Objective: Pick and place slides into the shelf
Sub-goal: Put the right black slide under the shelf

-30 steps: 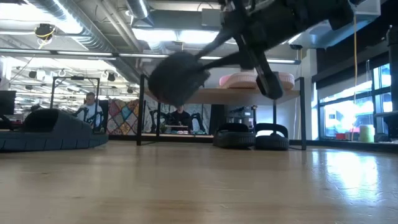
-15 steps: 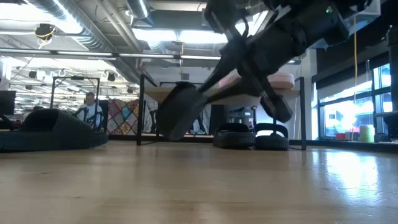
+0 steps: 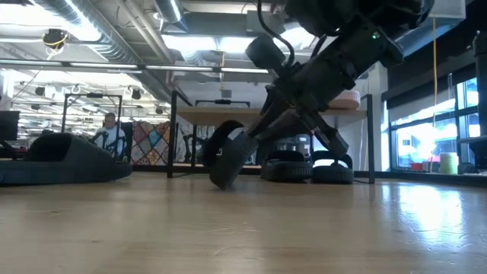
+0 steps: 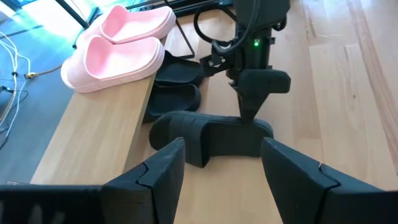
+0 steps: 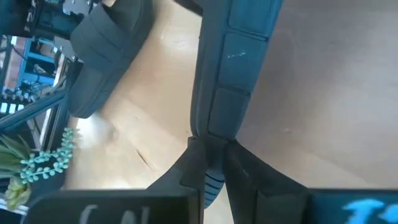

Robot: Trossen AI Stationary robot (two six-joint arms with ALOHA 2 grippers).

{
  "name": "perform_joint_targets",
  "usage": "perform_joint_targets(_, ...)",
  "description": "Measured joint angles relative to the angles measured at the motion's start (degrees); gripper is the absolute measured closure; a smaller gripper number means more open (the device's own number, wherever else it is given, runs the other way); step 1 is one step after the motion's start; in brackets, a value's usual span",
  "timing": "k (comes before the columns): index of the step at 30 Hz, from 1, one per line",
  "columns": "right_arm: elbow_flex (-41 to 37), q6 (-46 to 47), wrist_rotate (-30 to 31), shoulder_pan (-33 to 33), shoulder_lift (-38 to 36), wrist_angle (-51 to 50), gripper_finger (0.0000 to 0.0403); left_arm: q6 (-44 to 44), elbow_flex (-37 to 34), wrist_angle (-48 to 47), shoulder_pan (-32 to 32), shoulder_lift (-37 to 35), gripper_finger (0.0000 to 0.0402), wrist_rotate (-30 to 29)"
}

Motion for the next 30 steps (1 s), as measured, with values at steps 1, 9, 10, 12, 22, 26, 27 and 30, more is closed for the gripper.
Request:
perform_joint_targets(1, 0.0, -0.8, -0.4, -0.4, 0.0, 0.0, 0.0360, 0.0, 0.0, 0.0, 0.0, 0.0, 0.0198, 0.0)
perform_joint_targets(9, 0.0, -4.2, -0.4, -3.7, 0.0, -0.7, 0.0360, 0.0, 0.0, 0.0, 0.0, 0.0, 0.0198, 0.0)
perform_joint_targets(10, 0.0, -5.0, -0.4, -4.0, 0.0, -0.7, 0.0360, 0.0, 0.0, 0.0, 0.0, 0.0, 0.0198, 0.0)
perform_joint_targets(12, 0.0, -6.2, -0.4, -4.8, 0.0, -0.8, 0.0360, -0.8, 0.0, 0.0, 0.0, 0.0, 0.0198, 0.0)
perform_joint_targets(22, 0.0, -9.8, -1.9, -7.8, -0.1, -0.8, 0.0360, -1.3, 0.0, 0.0, 0.0, 0.0, 0.0198, 0.0)
perform_joint_targets(26, 0.0, -10.0, -1.8, -8.0, -0.1, -0.8, 0.0359, -1.4, 0.0, 0.0, 0.0, 0.0, 0.0198, 0.0)
perform_joint_targets(27, 0.0, -10.0, -1.8, -8.0, -0.1, -0.9, 0.0358, -1.4, 0.0, 0.0, 0.0, 0.0, 0.0198, 0.0)
perform_joint_targets(30, 0.0, -10.0, -1.7, -8.0, -0.1, -1.1, 0.0352, -1.4, 0.0, 0.0, 0.0, 0.0, 0.0198, 0.0)
